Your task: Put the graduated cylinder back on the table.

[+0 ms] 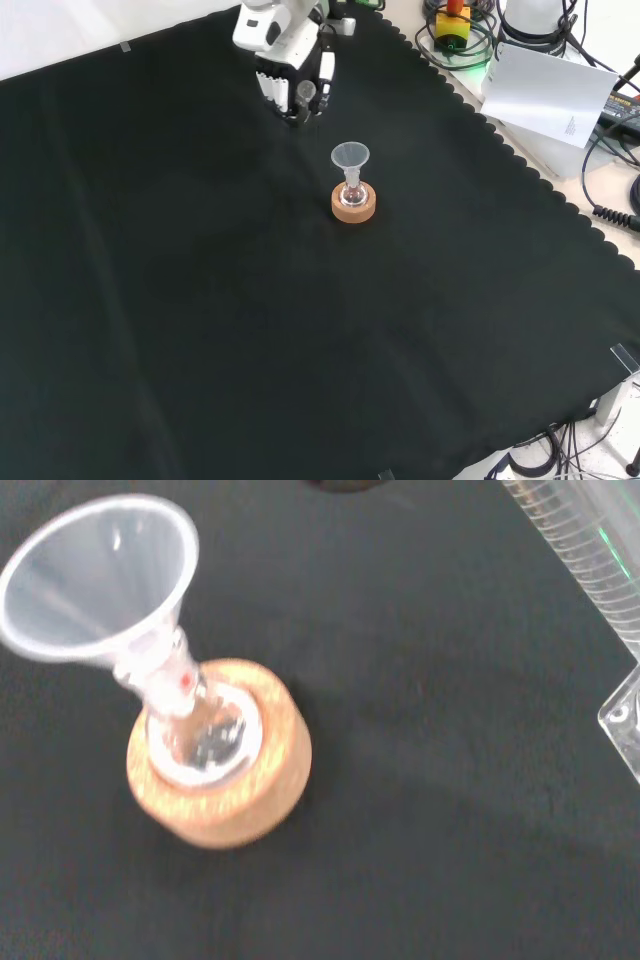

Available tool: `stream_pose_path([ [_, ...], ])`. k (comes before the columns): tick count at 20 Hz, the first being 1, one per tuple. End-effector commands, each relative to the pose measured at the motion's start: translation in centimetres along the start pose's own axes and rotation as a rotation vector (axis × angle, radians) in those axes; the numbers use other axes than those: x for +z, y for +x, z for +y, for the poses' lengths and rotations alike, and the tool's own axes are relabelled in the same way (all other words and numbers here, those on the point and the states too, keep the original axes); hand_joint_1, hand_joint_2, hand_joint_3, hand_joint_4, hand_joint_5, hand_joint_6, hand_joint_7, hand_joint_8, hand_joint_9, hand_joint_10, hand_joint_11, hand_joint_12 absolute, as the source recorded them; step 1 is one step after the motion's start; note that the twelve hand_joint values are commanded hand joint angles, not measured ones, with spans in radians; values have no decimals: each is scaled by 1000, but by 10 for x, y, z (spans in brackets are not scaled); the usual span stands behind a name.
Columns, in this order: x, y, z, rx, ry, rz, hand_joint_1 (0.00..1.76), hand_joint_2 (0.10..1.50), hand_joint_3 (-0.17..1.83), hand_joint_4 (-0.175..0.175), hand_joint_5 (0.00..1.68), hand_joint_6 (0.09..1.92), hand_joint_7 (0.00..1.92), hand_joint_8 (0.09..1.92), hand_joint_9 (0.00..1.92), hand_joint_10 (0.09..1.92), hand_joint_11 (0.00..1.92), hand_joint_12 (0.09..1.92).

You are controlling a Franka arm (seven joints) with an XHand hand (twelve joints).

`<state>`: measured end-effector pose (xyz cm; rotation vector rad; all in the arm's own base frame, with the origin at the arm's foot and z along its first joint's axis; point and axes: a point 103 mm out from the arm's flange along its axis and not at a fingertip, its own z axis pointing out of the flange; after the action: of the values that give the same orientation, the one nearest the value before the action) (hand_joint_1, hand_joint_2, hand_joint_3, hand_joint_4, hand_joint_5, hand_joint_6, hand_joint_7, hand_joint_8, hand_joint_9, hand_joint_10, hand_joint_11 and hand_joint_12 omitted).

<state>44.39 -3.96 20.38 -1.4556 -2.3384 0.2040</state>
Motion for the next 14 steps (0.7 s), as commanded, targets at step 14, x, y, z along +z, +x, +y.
stream_pose_path([
  [14, 22, -91, 82, -93, -297, 264, 1139, 1155, 0, -175, 917, 1115, 1152, 405, 1362, 87, 1225, 760],
])
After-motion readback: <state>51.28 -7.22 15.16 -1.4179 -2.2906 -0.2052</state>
